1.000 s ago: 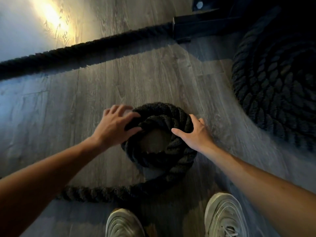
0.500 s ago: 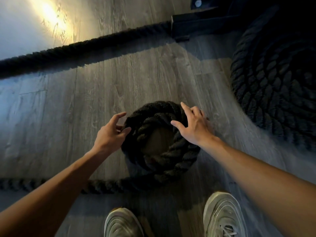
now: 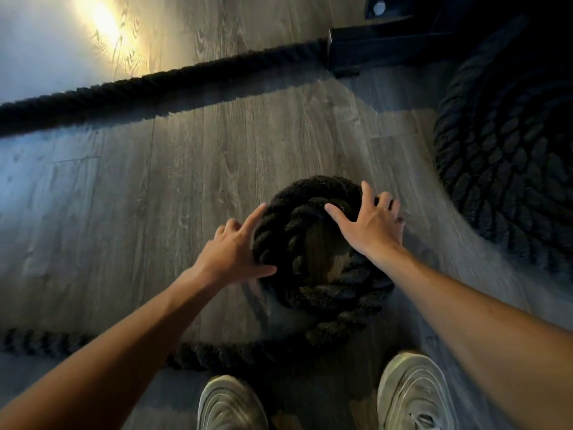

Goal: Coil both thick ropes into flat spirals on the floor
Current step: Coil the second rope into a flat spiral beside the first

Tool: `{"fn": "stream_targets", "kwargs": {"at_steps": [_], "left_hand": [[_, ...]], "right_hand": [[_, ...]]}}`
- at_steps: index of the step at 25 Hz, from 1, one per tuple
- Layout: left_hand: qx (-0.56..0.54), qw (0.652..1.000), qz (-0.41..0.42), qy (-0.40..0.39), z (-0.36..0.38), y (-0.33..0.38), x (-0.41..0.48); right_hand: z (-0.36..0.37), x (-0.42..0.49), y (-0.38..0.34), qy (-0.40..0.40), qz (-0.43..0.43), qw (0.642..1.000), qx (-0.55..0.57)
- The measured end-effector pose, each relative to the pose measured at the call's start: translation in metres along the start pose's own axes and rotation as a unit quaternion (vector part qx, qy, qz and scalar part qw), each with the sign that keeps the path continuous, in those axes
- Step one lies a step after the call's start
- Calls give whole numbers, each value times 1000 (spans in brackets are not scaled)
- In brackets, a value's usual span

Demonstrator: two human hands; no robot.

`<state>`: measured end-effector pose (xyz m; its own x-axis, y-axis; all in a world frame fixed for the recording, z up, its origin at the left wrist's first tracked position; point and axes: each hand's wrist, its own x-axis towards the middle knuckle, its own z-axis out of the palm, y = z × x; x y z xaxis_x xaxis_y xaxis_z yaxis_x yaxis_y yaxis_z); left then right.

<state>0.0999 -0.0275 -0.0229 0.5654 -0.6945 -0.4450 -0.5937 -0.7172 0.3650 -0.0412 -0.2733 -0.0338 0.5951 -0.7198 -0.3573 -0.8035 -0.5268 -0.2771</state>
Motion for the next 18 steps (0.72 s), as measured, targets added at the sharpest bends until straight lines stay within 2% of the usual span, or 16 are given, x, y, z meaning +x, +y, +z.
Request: {"fn": "stream_targets", "kwargs": {"at_steps": [2, 4, 6, 8, 10, 13, 16, 18], "left_hand": [[133, 983, 122, 12, -11, 6, 15], [213, 933, 290, 10, -20, 11, 30], [272, 881, 387, -22, -24, 15, 45], [316, 853, 408, -71, -29, 21, 58], [346, 836, 419, -73, -31, 27, 63], [354, 822, 445, -42, -31, 33, 64], [395, 774, 493, -43, -34, 43, 72], [430, 763, 476, -71, -35, 41, 74]], "right_hand": [[-3, 0, 8, -13, -31, 999, 11], [-5, -1, 22, -31, -60, 996, 62], [-1, -16, 36, -23, -81, 990, 116], [14, -46, 45, 31, -76, 988, 134], [29, -75, 44, 79, -38, 983, 164], [35, -84, 38, 69, -4, 981, 183], [30, -67, 39, 51, -49, 982, 177], [26, -55, 38, 34, -75, 982, 173]]}}
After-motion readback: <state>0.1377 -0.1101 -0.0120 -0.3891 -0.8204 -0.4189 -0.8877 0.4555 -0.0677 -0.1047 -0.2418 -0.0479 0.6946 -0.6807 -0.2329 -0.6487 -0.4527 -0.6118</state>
